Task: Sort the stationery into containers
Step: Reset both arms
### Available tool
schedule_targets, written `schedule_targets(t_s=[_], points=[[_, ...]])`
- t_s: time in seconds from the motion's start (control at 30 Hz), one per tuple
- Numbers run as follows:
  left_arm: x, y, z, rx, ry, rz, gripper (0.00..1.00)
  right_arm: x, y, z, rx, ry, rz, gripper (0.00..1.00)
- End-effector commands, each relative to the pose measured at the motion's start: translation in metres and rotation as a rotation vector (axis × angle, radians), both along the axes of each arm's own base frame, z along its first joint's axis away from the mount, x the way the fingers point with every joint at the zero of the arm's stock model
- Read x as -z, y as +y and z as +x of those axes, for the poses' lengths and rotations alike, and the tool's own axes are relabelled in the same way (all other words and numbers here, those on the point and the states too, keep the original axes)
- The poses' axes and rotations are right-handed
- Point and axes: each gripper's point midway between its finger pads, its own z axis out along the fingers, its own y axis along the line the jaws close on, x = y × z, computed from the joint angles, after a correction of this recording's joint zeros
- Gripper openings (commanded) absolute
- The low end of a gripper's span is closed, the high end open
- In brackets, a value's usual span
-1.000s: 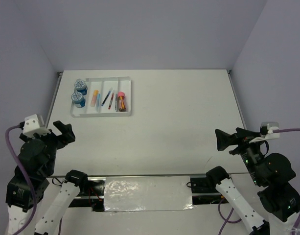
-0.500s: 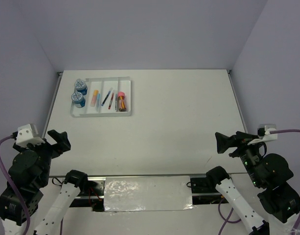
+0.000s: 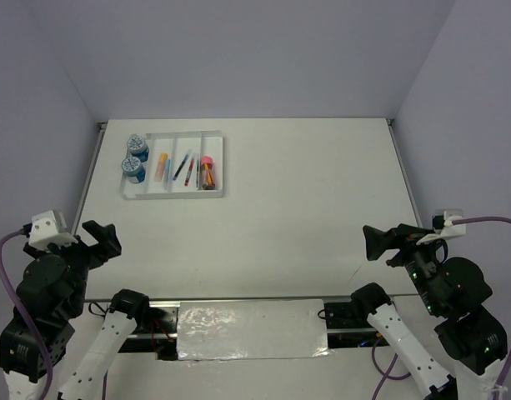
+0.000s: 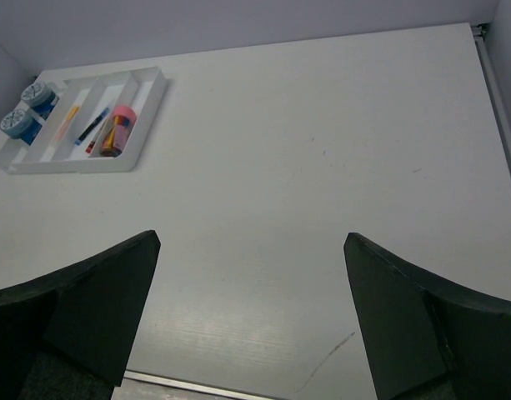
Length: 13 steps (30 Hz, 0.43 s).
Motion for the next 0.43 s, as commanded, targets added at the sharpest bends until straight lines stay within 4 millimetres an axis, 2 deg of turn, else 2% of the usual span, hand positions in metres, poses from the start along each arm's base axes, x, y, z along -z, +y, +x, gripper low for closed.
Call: schedule_targets(t_s=[0.0, 0.4], points=[[-0.007, -0.0011, 0.0044, -0.003, -0.033, -0.013, 1.0, -0.0016, 0.0053, 0.006, -0.011, 0.006, 0.008, 1.0], [-0.0043, -0.0006, 0.0083, -0.012, -0.049, -0.016, 0.99, -0.0016, 0.0075, 0.0113, -0.007, 0.013, 0.014, 1.0]])
